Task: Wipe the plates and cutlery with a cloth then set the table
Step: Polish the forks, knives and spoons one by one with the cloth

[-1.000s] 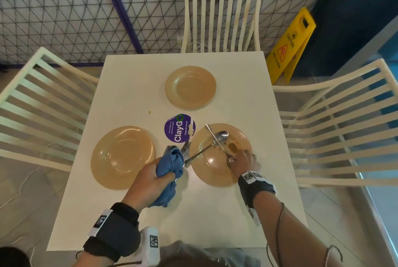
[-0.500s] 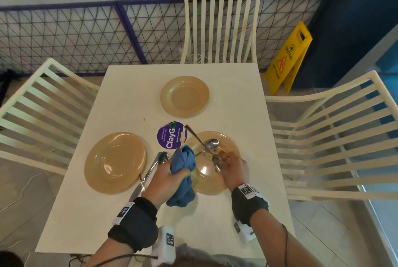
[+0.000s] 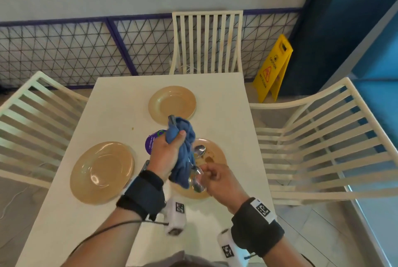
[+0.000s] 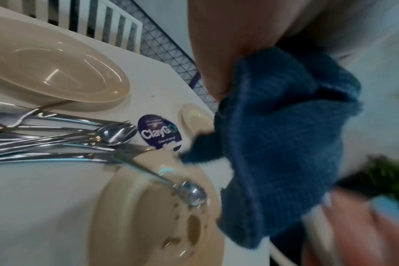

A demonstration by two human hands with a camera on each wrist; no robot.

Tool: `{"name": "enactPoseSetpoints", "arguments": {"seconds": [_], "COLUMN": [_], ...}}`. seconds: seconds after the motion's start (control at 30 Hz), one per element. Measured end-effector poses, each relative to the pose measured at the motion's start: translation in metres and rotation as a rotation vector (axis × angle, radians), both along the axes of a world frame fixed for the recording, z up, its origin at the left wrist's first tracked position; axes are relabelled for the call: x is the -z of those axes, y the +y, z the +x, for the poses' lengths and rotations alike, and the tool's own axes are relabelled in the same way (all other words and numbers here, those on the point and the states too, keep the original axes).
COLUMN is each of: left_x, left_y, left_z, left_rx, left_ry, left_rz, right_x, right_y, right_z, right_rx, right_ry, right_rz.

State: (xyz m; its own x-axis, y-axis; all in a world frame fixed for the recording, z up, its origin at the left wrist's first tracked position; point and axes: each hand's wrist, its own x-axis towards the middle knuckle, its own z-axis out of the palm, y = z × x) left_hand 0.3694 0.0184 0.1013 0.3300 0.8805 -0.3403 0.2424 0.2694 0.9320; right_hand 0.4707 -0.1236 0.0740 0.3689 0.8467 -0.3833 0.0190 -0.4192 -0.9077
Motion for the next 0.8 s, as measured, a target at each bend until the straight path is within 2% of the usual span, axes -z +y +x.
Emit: {"name": "enactPoseSetpoints", "arguments": {"seconds": [0.07, 0.17, 0.33, 0.47, 0.57, 0.7, 0.8], "left_x": [-0.019, -0.032, -0.027, -0.042, -0.044, -0.020, -0.014], "left_y": [0.013, 0.006, -0.028, 0.005, 0.003, -0.033, -0.031], "left_z": [0.003, 0.010, 0.008, 0.007, 0.010, 0.008, -0.003], "left_rx": [-0.028, -0.077, 0.106, 0.002, -0.078, 0.105, 0.153], "left_ry": [-0.071, -0.159, -0.010, -0.095, -0.144, -0.003, 0.024], "left_rz": [0.027, -0.004, 0.115, 0.119, 0.083, 0.087, 0.108], "right_x": [-0.014, -0.024, -0.025, -0.026, -0.028, -0.019, -0.016], "right_y": [-0.010, -0.007, -0.003, -0.019, -0.012, 0.010, 0.013], "right_z": [-0.001, 0.007, 0.010, 0.005, 0.003, 0.011, 0.011], "right_rx": [-0.032, 0.011, 0.026, -0.021, 0.015, 0.122, 0.069], "right_ry": [0.068, 0.100, 0.079, 0.054, 0.025, -0.014, 0.027], "right_rz": [0.033, 0.070, 0.091, 0.082, 0.104, 0.135, 0.106]}}
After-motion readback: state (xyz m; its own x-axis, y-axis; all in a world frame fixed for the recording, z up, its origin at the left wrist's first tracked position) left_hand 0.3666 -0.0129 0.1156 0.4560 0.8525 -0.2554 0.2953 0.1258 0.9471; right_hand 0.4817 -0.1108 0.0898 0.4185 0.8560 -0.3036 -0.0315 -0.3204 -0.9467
